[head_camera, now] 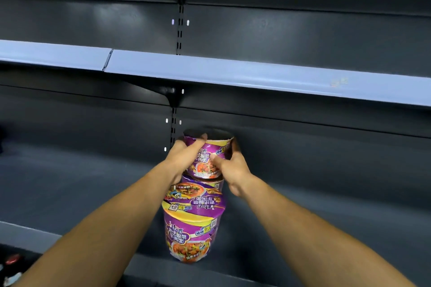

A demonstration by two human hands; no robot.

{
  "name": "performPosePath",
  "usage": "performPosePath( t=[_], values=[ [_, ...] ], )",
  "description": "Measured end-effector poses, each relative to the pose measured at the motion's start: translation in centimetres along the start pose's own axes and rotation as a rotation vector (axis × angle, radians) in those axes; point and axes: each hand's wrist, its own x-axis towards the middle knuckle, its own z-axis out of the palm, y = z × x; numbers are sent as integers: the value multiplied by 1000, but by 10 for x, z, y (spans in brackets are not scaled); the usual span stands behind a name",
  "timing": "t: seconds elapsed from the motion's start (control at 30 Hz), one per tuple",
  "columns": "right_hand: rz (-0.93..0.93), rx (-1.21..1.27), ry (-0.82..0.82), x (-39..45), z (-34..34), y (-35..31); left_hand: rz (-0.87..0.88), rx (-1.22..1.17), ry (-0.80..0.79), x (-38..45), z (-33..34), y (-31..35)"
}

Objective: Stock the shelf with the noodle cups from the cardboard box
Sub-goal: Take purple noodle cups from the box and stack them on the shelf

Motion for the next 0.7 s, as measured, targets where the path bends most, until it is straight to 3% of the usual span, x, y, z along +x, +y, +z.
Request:
performPosePath(
  t=[0.2, 0.7],
  values=[
    [51, -30, -18, 3, 5, 10, -111, -108, 42, 14, 3, -6],
    [53, -77, -32, -1, -15, 4, -135, -81, 62, 26, 4, -13]
  ],
)
